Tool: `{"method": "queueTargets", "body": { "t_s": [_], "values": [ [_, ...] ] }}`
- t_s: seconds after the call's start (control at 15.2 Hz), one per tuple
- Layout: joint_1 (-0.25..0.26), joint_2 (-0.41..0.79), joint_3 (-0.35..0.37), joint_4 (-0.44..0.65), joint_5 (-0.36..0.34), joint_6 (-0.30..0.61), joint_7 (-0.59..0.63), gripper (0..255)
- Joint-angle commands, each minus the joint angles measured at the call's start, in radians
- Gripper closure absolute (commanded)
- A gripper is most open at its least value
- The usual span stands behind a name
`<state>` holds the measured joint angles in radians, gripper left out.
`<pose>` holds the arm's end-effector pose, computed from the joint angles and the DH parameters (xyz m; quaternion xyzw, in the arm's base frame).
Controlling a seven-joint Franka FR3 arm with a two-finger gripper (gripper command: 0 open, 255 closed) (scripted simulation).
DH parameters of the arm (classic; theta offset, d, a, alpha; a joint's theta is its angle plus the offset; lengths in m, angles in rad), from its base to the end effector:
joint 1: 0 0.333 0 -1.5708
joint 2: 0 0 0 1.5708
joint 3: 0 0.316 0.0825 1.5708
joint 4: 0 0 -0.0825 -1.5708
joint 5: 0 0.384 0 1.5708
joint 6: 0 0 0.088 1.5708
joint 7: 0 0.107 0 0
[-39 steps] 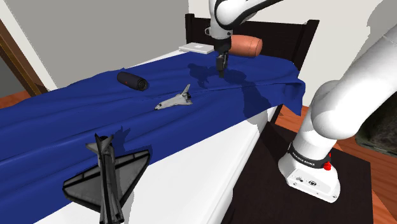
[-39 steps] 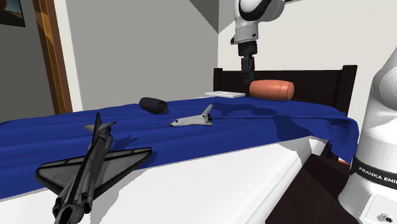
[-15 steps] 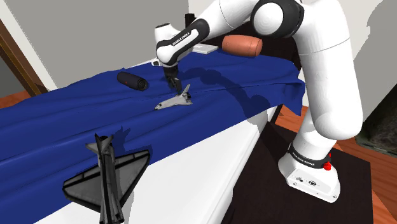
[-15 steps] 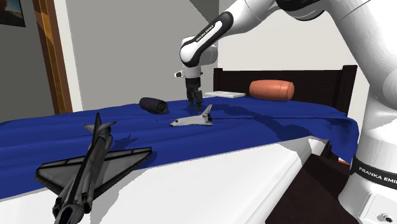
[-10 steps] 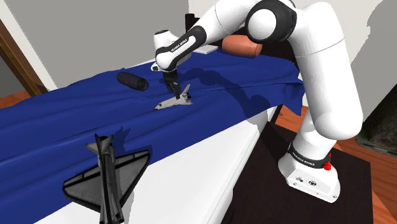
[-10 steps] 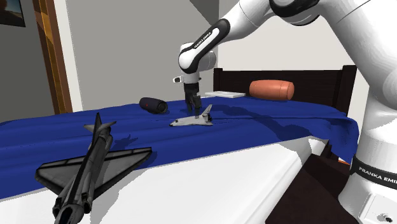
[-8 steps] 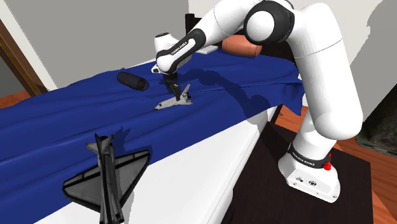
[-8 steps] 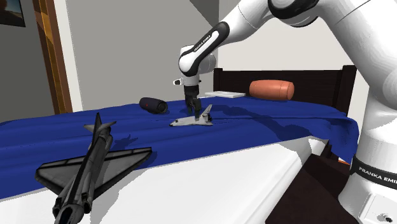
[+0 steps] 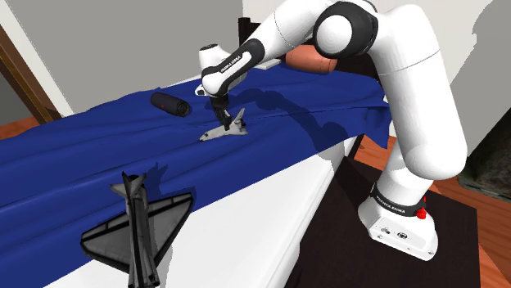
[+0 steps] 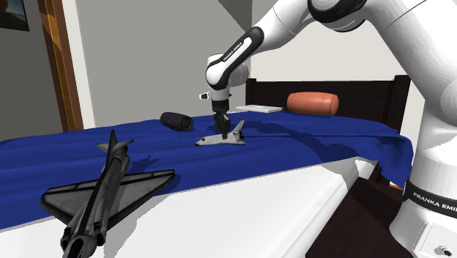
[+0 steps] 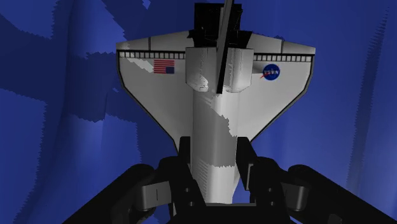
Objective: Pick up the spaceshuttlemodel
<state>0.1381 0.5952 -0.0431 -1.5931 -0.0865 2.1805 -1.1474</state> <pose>0.6904 0.0666 0.2862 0.7953 0.6043 -0.0271 0.0391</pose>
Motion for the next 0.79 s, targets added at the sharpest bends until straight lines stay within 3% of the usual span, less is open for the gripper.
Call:
{"method": "queueTargets", "body": {
  "t_s": [0.0, 0.73],
  "values": [
    [0.0, 0.001, 0.0, 0.0, 0.0, 0.001, 0.0, 255],
    [0.0, -0.051, 0.0, 0.029, 0.002, -0.079, -0.008, 255]
  ]
}}
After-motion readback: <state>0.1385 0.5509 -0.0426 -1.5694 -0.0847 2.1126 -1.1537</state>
